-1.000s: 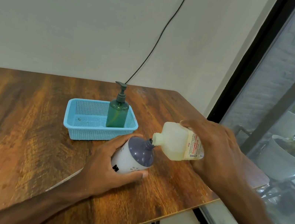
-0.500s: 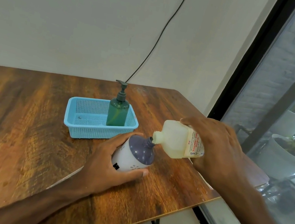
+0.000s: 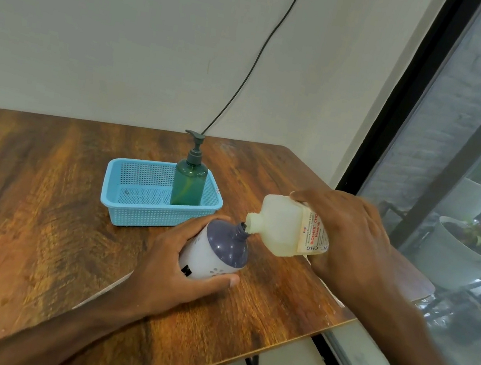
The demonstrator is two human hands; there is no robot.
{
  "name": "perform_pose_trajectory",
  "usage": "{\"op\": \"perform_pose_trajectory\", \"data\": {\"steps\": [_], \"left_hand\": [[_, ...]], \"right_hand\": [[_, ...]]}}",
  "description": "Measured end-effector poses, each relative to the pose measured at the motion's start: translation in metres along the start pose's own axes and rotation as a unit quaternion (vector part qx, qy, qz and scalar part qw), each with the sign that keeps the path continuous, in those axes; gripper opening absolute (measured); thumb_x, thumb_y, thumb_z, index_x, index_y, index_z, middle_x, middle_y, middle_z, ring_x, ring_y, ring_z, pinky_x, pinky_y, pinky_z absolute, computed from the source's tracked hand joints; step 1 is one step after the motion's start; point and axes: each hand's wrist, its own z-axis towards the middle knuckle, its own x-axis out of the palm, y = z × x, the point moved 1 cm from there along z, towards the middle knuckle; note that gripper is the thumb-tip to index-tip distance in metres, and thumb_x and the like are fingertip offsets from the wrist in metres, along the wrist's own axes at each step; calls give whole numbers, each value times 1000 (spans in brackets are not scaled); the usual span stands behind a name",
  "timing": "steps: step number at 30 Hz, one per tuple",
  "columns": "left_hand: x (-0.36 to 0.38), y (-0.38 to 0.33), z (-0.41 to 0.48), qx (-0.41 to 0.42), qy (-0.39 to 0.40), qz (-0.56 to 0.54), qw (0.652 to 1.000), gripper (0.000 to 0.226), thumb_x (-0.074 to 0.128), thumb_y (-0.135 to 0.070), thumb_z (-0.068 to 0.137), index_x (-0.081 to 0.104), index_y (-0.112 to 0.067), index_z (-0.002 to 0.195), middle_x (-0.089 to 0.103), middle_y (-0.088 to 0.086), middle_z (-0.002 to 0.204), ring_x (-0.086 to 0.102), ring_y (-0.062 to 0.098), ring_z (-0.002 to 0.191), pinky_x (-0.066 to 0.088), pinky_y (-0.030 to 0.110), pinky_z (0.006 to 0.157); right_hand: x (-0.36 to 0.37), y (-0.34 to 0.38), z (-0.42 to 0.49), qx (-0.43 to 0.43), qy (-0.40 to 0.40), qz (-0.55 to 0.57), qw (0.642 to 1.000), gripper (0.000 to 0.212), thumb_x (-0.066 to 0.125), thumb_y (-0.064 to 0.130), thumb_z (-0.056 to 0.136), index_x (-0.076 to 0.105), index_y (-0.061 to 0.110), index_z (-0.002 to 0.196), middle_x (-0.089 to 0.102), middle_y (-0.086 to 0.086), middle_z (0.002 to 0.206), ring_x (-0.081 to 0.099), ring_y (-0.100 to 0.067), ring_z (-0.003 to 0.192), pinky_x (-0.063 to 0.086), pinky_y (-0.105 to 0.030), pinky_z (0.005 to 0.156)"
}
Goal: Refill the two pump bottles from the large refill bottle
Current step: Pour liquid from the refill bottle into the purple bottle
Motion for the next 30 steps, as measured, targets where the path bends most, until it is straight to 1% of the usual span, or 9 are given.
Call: {"op": "perform_pose_trajectory", "data": {"steps": [3, 7, 11, 17, 24, 30], "left_hand": [[0, 1, 0, 0, -1, -1, 1000, 75, 94, -48, 67, 57, -47, 133, 65, -31, 129, 64, -2, 120, 53, 10, 93], [-1, 3, 0, -3, 3, 0, 1000, 79, 94, -52, 68, 58, -42, 137, 67, -27, 130, 65, 2, 122, 55, 15, 95], [0, 2, 0, 0, -1, 1, 1000, 77, 94, -51, 67, 56, -47, 134, 65, -31, 129, 64, -1, 121, 54, 12, 93], [0, 5, 0, -3, 4, -5, 1000, 81, 95, -50, 68, 59, -37, 140, 68, -22, 131, 66, 7, 123, 58, 23, 98], [0, 5, -1, -4, 4, -7, 1000, 81, 95, -50, 69, 59, -37, 140, 68, -21, 131, 66, 8, 123, 59, 29, 99], [0, 6, 0, -5, 12, -7, 1000, 81, 96, -49, 71, 59, -34, 141, 69, -18, 132, 67, 10, 123, 59, 34, 100]], "right_hand": [[-1, 0, 0, 3, 2, -1, 1000, 79, 89, 27, 68, 51, 39, 136, 63, 6, 134, 50, -24, 134, 32, -50, 112], [-1, 0, 0, 5, 6, 0, 1000, 79, 89, 29, 68, 50, 39, 137, 61, 5, 136, 48, -25, 136, 31, -50, 113], [-2, 1, 0, 4, 7, -7, 1000, 78, 89, 30, 68, 50, 38, 136, 62, 4, 136, 48, -25, 136, 29, -49, 113], [-6, 4, 2, 2, 9, -3, 1000, 78, 89, 27, 69, 52, 38, 136, 61, 5, 136, 46, -24, 137, 26, -47, 114], [-7, 7, 2, 7, 12, -2, 1000, 79, 90, 25, 68, 52, 38, 136, 61, 5, 136, 46, -24, 136, 25, -47, 115], [-7, 6, 4, 5, 13, -12, 1000, 78, 90, 28, 69, 51, 39, 135, 61, 5, 136, 47, -24, 136, 25, -46, 114]]}}
